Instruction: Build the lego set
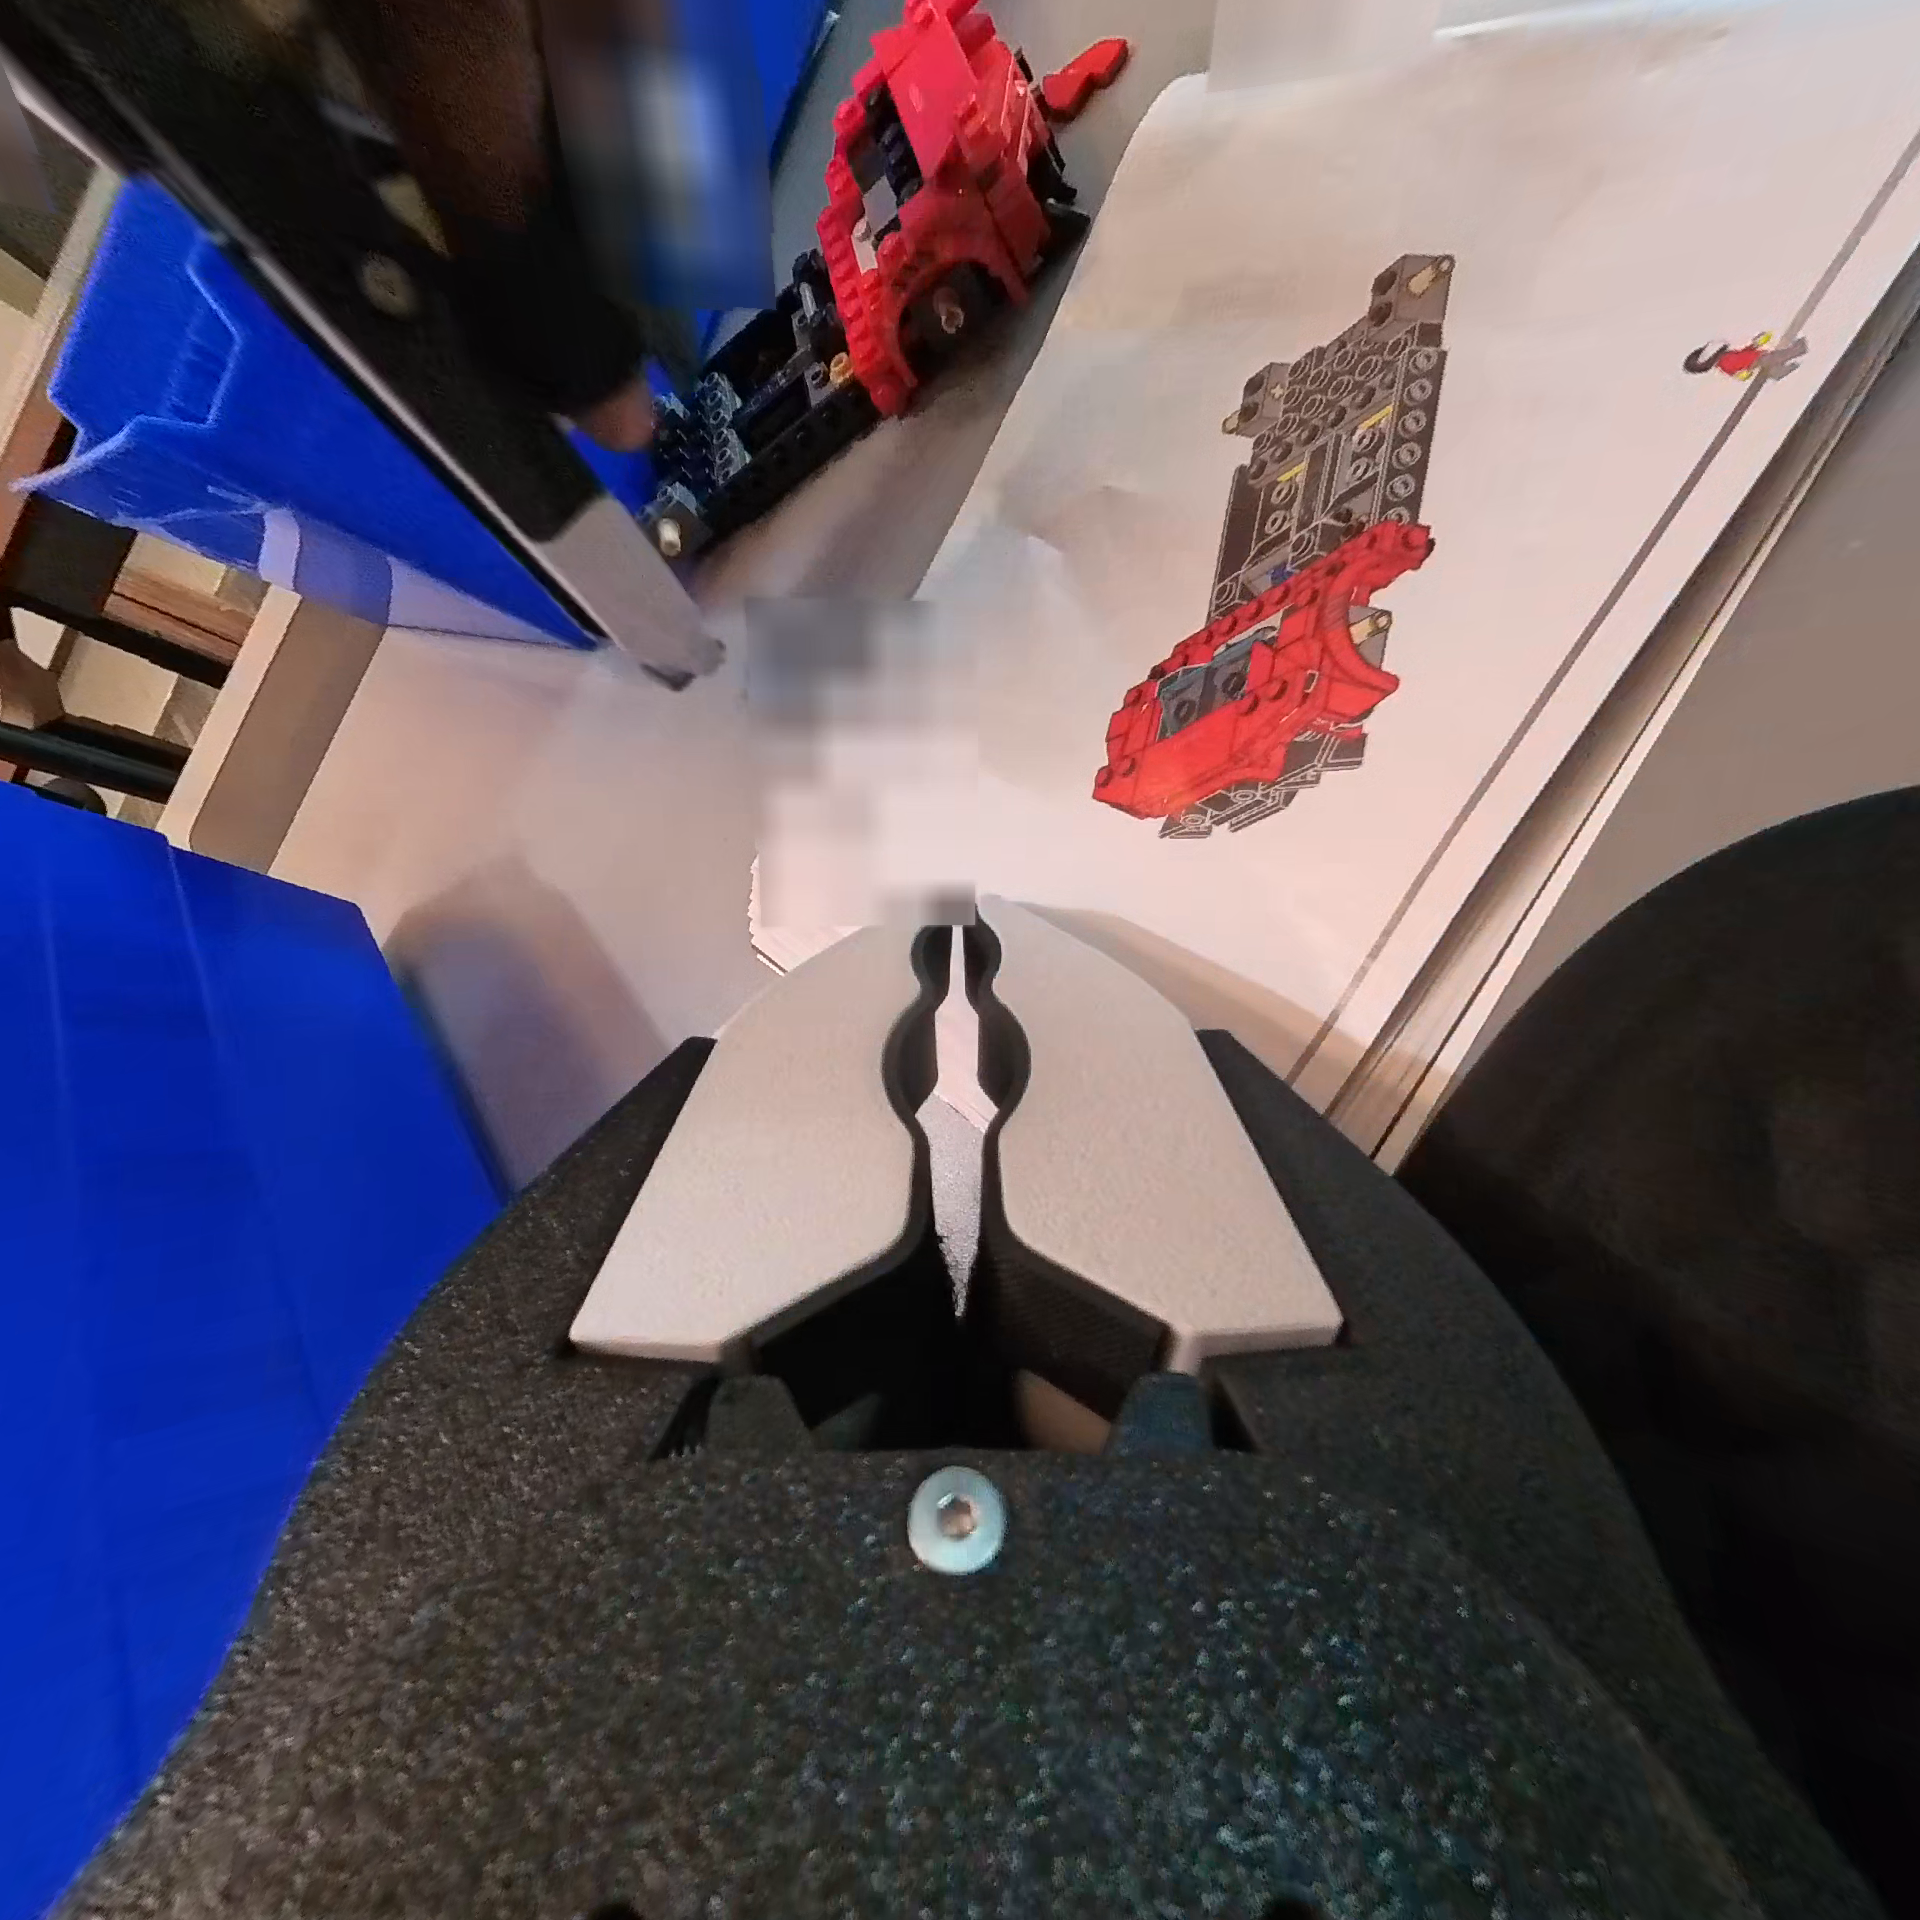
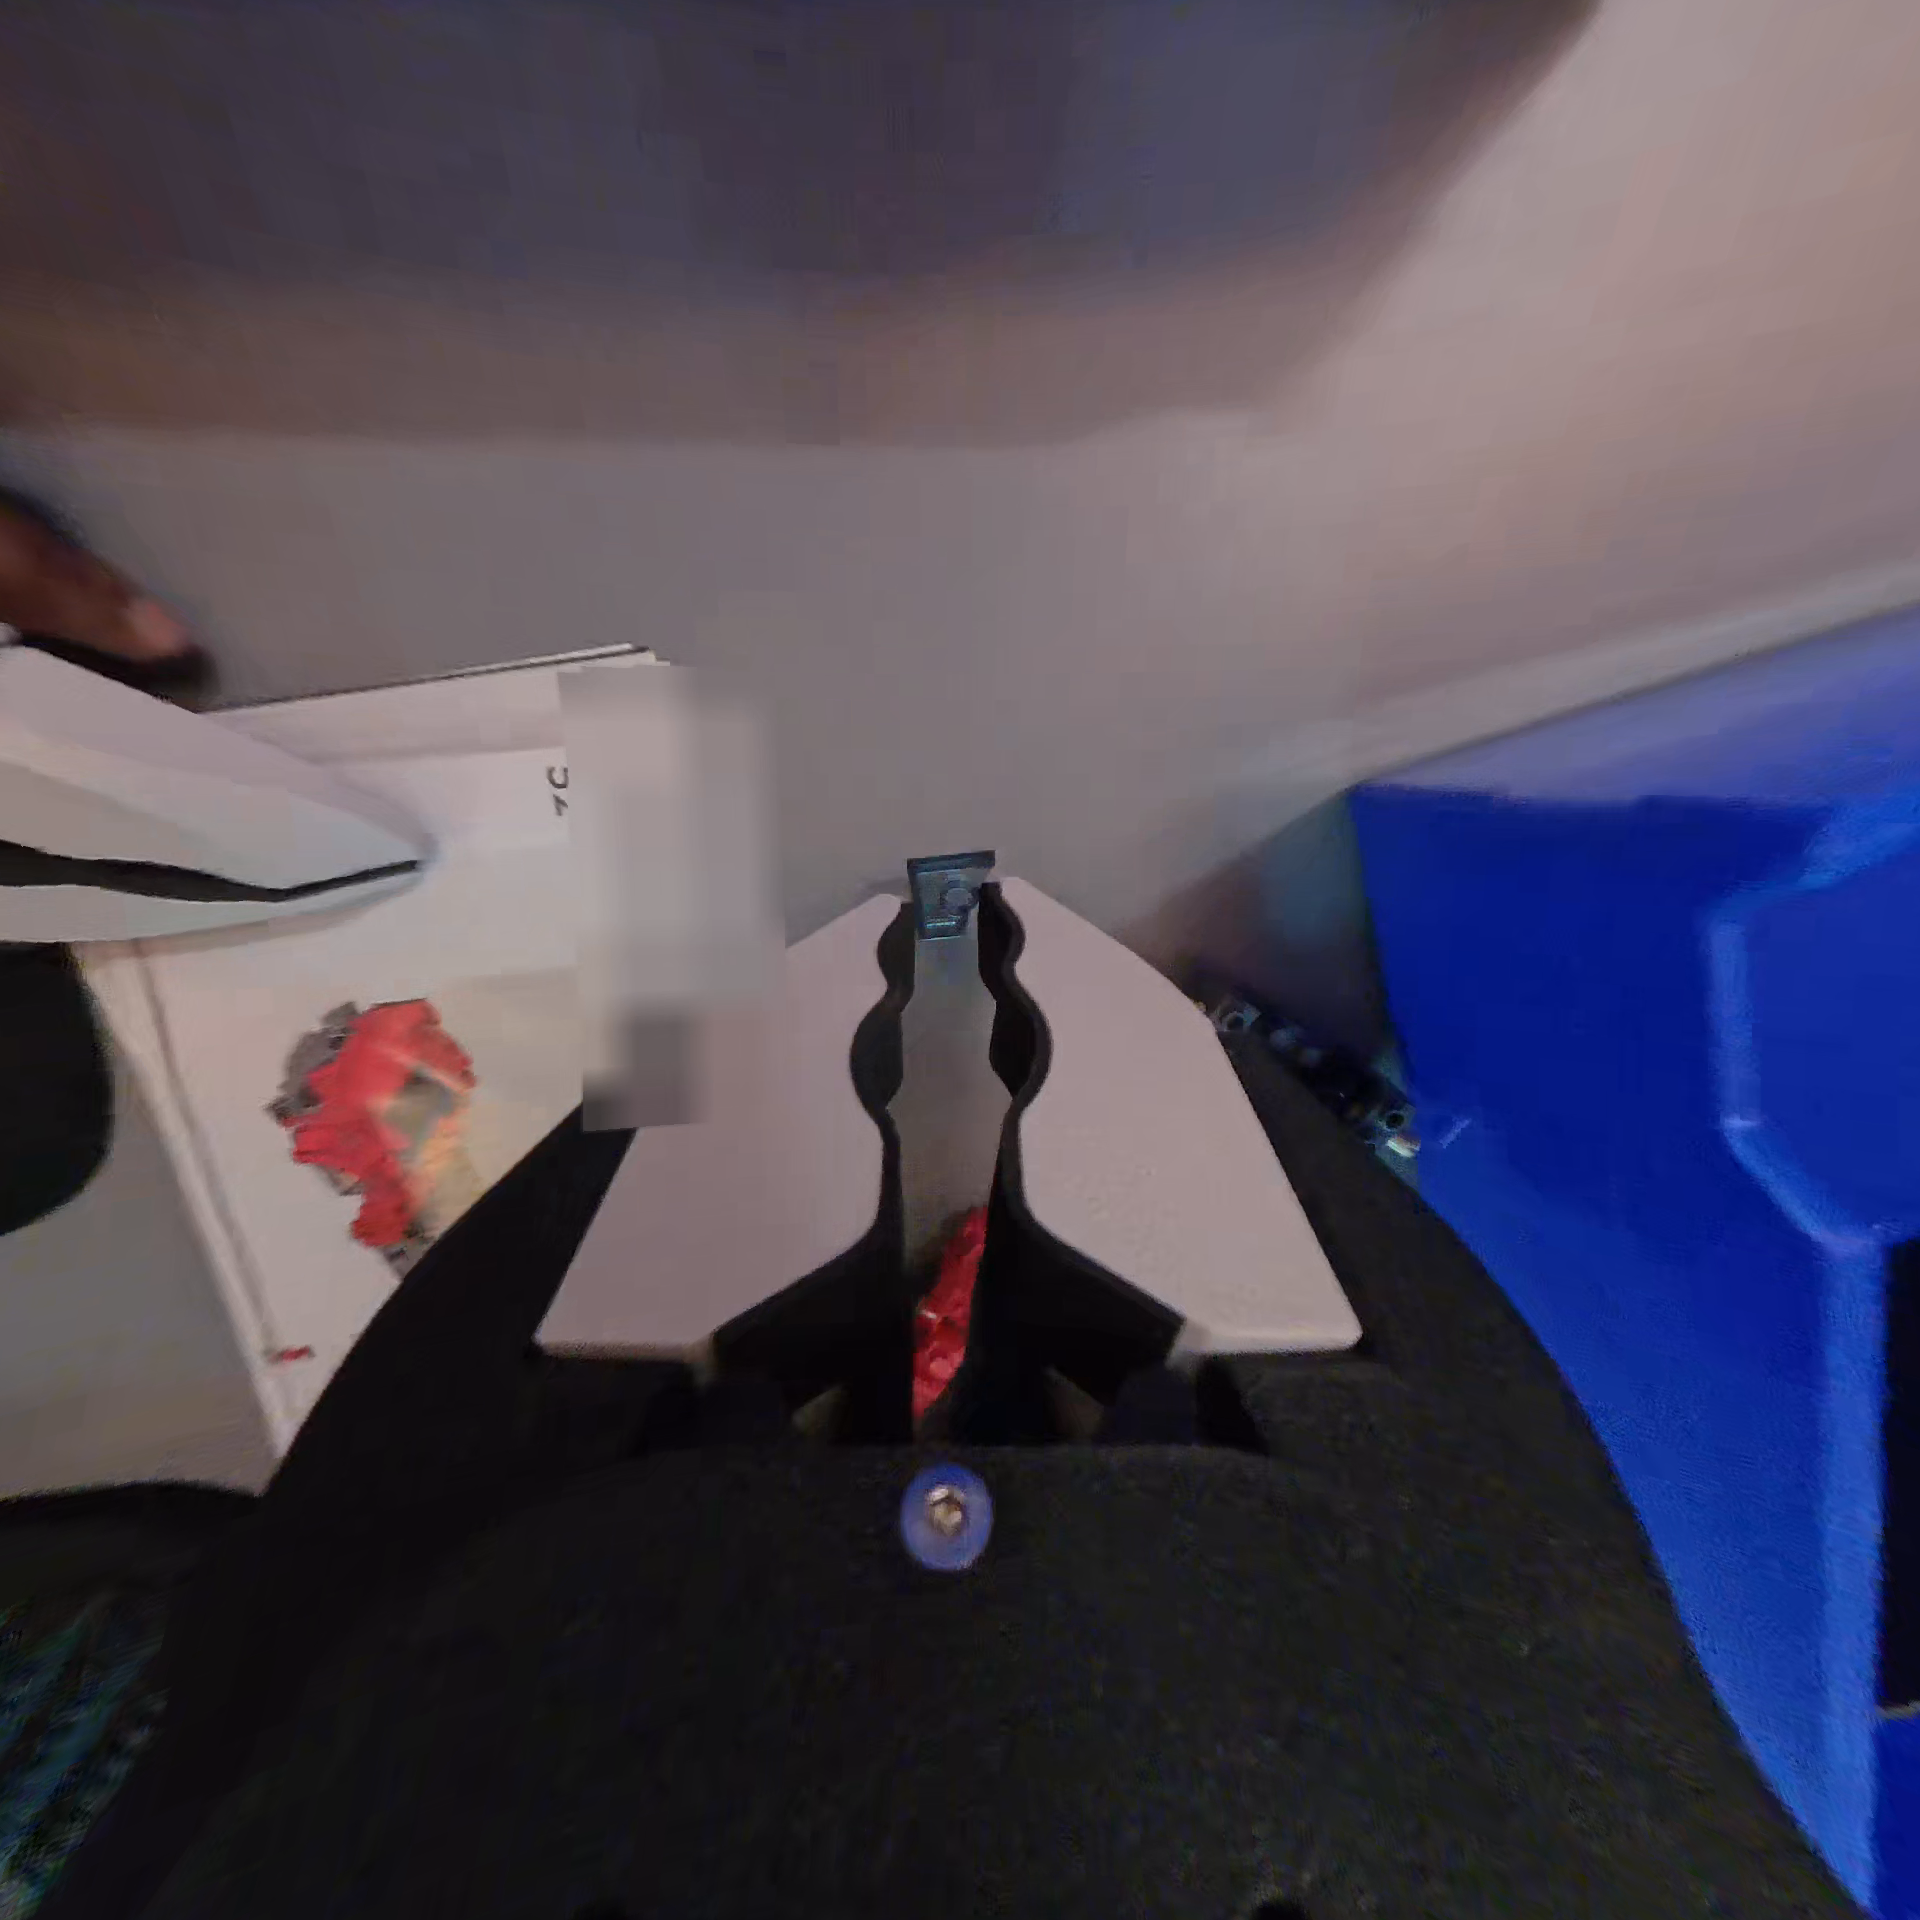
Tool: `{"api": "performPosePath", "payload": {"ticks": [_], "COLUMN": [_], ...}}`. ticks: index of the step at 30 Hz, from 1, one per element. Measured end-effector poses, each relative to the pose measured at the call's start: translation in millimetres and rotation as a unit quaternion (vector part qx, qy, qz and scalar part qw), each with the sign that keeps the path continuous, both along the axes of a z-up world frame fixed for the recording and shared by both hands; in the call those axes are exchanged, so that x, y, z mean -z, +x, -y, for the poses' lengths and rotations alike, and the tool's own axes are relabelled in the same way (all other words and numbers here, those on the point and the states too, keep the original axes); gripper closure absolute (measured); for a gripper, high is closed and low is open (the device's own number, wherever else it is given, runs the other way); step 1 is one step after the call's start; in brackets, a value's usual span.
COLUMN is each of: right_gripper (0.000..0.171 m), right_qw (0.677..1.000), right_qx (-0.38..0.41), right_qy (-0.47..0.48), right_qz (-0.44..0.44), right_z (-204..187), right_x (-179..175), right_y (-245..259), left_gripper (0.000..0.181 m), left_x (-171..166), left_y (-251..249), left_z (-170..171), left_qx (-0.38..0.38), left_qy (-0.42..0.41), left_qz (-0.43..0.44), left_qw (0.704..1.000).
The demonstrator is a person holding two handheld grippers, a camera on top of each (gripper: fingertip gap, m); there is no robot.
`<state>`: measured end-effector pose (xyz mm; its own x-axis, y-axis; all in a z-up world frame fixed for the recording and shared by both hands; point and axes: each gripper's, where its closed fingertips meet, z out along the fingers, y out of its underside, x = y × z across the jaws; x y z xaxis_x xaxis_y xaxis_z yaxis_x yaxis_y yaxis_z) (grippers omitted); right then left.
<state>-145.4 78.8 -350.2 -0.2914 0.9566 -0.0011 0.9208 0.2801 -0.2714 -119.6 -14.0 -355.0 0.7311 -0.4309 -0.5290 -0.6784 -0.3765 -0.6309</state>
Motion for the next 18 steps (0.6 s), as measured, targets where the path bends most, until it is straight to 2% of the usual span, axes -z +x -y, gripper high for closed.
{"api": "performPosePath", "payload": {"ticks": [5, 11, 14, 16, 18], "right_gripper": [0.148, 0.145, 0.142, 0.141, 0.141], "right_qw": [1.0, 0.999, 0.998, 0.998, 0.996], "right_qx": [-0.01, -0.027, -0.048, -0.05, -0.042], "right_qy": [-0.004, -0.007, 0.024, 0.037, -0.009], "right_qz": [0.005, -0.028, 0.02, -0.031, -0.076], "right_z": [6.6, 11.5, 8.4, 5.1, 15.1], "right_x": [11.8, -4.1, 11.2, 3.7, -7.0], "right_y": [2.1, -8.7, -0.1, -11.1, -20.7], "left_gripper": [0.18, 0.18, 0.18, 0.18, 0.18], "left_x": [-0.1, -0.1, -0.3, -0.3, -0.3], "left_y": [0.0, 0.0, 0.0, 0.0, 0.1], "left_z": [0.0, -0.1, 0.0, 0.1, 0.0], "left_qx": [0.0, 0.0, 0.0, 0.001, 0.001], "left_qy": [0.001, 0.001, 0.002, 0.002, 0.002], "left_qz": [-0.001, -0.003, -0.004, -0.004, -0.004], "left_qw": [1.0, 1.0, 1.0, 1.0, 1.0]}}
